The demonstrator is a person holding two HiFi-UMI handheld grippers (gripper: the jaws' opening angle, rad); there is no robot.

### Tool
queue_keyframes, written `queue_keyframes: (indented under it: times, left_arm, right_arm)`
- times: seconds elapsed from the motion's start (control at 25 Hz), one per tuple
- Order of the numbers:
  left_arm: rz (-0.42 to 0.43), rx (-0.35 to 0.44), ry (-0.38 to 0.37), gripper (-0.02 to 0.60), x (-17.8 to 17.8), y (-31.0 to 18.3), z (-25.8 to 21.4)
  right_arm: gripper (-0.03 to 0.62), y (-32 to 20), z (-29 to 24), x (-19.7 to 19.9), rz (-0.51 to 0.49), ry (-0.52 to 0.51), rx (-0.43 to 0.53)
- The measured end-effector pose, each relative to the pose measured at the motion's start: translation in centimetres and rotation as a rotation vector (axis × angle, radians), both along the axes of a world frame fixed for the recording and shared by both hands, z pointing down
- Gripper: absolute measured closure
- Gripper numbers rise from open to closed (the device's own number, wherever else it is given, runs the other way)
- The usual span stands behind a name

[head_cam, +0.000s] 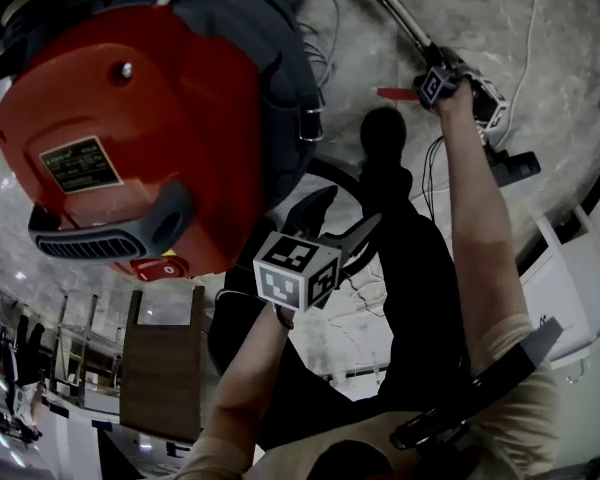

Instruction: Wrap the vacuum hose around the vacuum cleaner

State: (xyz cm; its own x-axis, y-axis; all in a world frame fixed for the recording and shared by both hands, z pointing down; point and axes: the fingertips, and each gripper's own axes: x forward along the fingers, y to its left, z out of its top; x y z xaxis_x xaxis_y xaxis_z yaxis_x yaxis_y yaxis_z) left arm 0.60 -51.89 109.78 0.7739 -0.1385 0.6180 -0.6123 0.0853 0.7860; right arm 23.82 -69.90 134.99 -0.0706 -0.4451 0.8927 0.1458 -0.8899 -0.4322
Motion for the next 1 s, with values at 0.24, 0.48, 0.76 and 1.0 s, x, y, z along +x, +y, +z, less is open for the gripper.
queue_keyframes:
  times: [0.24,0.48,0.76,1.0]
  left_arm:
    - [0.072,0.012,-0.003,0.221,0.9,0.6,-0.1]
    - [0.029,0.002,0.033,0.221,0.9,0.4,-0.8]
    - [0.031,-0.013,0.049,0.221,0.9,0.8,-1.3]
    - [0.029,-0.04,0.042,0.221,0.5,0.9,-1.0]
  right_arm:
    - [0.351,-1.4,-0.7,-1.5,-0.175,-0.116,0.205]
    - [0.338,-0.7,-0.9,-2.5,-0.202,-0.232,0.231]
    - [0.279,2.0,-0.7,-5.4,-0.105,-0.479,0.222]
    - [0.284,3.9,-0.2,-7.9,-0.246,-0.598,0.155]
